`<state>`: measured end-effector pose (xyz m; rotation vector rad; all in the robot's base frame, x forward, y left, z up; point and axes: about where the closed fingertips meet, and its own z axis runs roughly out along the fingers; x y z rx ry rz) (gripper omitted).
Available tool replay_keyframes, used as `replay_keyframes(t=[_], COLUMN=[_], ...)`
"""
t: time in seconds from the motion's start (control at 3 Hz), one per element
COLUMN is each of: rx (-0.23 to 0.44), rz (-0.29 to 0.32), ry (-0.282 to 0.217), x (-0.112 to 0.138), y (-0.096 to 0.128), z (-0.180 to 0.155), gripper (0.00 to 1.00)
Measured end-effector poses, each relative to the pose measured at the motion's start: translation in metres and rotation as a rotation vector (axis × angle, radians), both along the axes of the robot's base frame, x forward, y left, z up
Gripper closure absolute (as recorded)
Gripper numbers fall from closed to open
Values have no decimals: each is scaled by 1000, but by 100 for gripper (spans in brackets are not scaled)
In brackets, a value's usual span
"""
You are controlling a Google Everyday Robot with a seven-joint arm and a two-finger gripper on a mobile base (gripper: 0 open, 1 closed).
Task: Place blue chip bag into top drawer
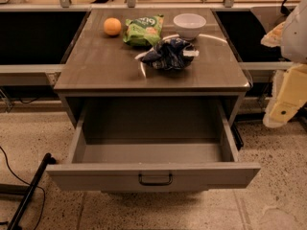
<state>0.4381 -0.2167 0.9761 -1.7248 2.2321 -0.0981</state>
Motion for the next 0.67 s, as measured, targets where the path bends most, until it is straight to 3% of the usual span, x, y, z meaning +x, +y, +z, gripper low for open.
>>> replay_keyframes(t=[0.33,0.67], rx=[0,27], rz=[0,-9], ry=[0,-28], x=[0,17], y=[0,7], z=[0,-3], gripper=[0,0])
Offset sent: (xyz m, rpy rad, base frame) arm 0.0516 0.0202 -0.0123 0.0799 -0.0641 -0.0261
